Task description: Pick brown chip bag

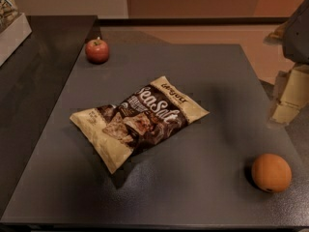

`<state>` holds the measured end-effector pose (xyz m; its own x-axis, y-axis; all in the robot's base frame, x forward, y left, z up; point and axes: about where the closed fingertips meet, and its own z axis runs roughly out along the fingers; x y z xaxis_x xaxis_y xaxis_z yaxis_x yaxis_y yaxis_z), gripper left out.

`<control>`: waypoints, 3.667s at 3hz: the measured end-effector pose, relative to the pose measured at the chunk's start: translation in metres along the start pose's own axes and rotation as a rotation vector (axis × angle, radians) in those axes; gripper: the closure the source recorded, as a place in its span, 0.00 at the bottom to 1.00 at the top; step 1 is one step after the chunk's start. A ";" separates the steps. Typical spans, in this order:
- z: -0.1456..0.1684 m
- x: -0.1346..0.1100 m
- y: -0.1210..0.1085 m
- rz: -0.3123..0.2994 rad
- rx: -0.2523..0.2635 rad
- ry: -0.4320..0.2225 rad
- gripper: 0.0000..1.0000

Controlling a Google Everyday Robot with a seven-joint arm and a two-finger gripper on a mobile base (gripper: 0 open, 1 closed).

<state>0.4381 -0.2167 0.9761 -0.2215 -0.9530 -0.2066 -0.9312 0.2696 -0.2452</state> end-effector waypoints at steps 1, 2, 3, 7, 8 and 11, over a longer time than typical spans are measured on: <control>0.000 0.000 0.000 0.000 0.000 0.000 0.00; 0.014 -0.017 -0.007 -0.040 -0.006 -0.031 0.00; 0.039 -0.046 -0.017 -0.104 -0.032 -0.071 0.00; 0.132 -0.160 -0.015 -0.407 -0.172 -0.147 0.00; 0.153 -0.176 -0.009 -0.471 -0.205 -0.133 0.00; 0.193 -0.187 0.004 -0.569 -0.269 -0.039 0.00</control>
Offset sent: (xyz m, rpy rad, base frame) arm 0.0337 0.0385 -0.0239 0.0446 0.0020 0.1139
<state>0.5319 -0.0107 0.8312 0.3357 -0.9300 -0.1500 -0.9416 -0.3268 -0.0810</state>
